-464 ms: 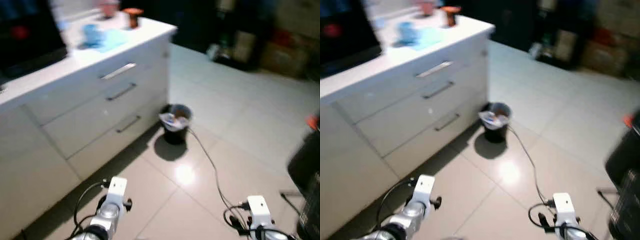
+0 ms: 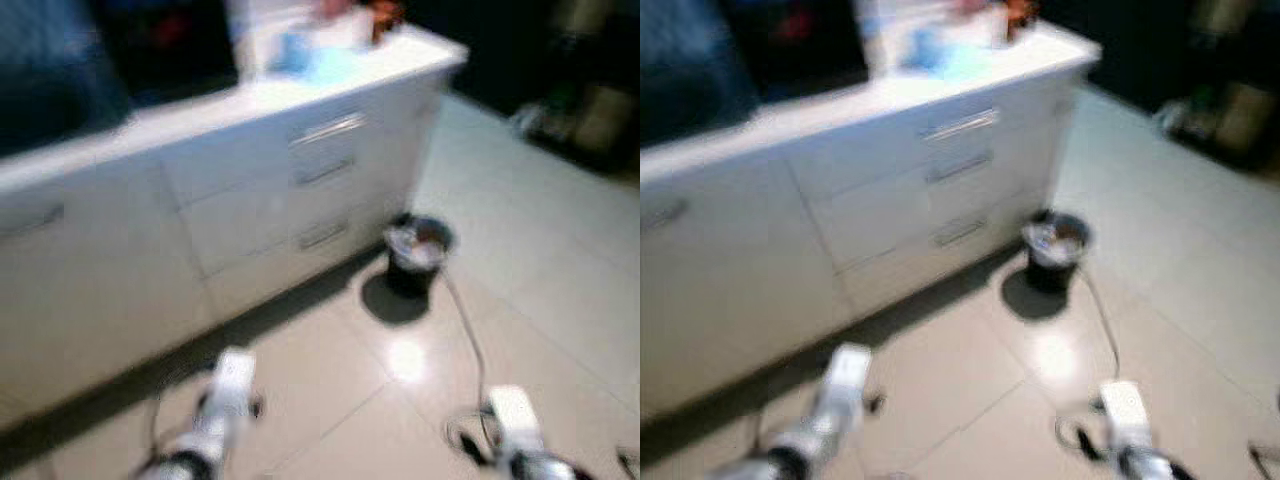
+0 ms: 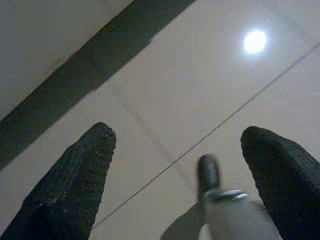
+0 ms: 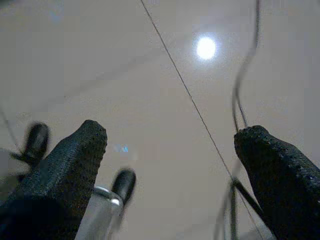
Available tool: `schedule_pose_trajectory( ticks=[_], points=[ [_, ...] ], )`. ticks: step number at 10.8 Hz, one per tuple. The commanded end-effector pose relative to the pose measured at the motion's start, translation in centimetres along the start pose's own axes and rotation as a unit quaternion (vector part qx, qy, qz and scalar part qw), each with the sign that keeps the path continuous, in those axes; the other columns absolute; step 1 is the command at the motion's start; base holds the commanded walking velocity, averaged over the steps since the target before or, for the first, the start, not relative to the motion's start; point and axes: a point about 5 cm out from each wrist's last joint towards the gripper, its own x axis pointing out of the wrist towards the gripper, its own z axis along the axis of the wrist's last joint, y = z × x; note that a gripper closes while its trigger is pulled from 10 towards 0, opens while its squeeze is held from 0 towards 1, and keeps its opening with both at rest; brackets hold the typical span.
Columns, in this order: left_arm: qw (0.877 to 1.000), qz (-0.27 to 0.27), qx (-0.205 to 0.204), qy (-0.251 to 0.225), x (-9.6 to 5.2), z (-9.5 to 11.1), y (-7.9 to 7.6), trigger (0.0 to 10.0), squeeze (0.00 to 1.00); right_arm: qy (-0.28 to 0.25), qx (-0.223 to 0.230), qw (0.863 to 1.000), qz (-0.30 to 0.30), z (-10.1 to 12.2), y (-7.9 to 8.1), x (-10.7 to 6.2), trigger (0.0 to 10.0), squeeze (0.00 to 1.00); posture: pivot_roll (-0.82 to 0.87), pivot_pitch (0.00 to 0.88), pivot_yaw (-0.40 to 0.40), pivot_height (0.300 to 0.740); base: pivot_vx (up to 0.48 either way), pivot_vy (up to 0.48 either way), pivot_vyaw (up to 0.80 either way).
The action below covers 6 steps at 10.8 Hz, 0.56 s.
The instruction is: Kitchen organization
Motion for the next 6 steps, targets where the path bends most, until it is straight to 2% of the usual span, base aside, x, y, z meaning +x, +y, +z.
schedule_pose_trajectory(
  ticks=[1, 3, 6],
  points=[
    [1.0, -0.006, 0.006, -0.005, 0.01, 0.34, -0.5, 10.0, 0.0, 0.008, -0.004, 1.0, -0.006, -0.34, -0.58, -0.23, 10.0, 0.0, 0.04, 0.015, 0.012, 0.74, 0.0, 0.0, 0.79],
    [1.0, -0.005, 0.007, -0.005, 0.01, 0.35, -0.51, 10.0, 0.0, 0.007, -0.001, 1.0, -0.008, -0.36, -0.61, -0.24, 10.0, 0.0, 0.04, 0.017, 0.013, 0.74, 0.0, 0.0, 0.63],
    [1.0, -0.003, 0.008, -0.015, 0.01, 0.52, -0.47, 10.0, 0.0, 0.006, -0.001, 1.0, -0.006, -0.31, -0.6, -0.23, 10.0, 0.0, 0.04, 0.019, 0.012, 0.74, 0.0, 0.0, 0.0]
  ],
)
